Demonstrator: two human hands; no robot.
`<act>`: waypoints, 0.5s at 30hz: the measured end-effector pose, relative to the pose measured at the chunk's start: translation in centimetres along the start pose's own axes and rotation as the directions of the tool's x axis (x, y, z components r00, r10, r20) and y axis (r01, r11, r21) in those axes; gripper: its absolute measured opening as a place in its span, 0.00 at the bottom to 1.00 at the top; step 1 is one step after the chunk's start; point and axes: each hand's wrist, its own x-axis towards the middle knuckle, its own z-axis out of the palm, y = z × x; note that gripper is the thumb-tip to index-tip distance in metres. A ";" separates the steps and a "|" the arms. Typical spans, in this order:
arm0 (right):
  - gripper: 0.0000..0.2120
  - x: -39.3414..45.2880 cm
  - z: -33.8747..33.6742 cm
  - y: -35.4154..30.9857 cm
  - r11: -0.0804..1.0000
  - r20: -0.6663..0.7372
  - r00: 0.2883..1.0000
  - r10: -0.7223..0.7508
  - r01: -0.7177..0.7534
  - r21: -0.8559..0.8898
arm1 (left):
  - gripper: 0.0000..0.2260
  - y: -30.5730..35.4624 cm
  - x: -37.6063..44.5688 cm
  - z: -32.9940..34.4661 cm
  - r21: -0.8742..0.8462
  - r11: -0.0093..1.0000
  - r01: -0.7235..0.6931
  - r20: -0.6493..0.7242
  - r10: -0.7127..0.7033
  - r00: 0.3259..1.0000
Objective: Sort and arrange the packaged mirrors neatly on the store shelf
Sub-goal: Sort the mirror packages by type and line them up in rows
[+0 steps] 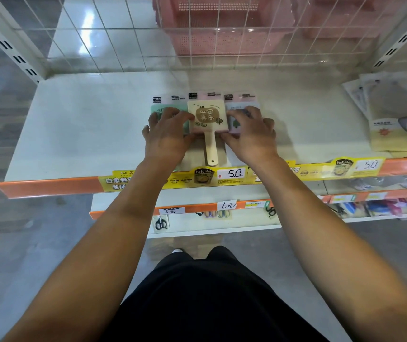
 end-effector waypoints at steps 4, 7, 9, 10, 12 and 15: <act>0.28 0.2 -0.3 0.0 1.000 0.009 1.000 0.011 -0.011 0.016 | 0.16 0.2 0.2 0.0 0.007 1.000 0.014 -0.011 -0.014 1.000; 0.28 0.2 -0.3 -0.2 1.000 0.014 1.000 0.019 -0.019 0.022 | 0.16 0.3 0.1 0.1 0.007 1.000 0.020 -0.024 -0.020 1.000; 0.28 0.1 -0.2 -0.2 1.000 0.013 1.000 0.019 -0.019 0.013 | 0.16 0.3 0.0 0.1 0.000 1.000 0.025 -0.025 -0.025 0.999; 0.28 0.1 -0.2 -0.2 1.000 0.012 1.000 0.018 -0.018 0.008 | 0.16 0.3 0.0 0.1 -0.003 1.000 0.026 -0.026 -0.026 0.999; 0.28 0.1 -0.1 -0.2 1.000 0.007 1.000 0.018 -0.018 0.002 | 0.17 0.3 0.0 0.1 0.002 1.000 0.024 -0.030 -0.024 0.999; 0.29 0.1 -0.1 -0.2 1.000 0.006 1.000 0.021 -0.021 -0.003 | 0.20 0.3 -0.1 0.2 0.021 1.000 0.021 -0.037 -0.021 0.999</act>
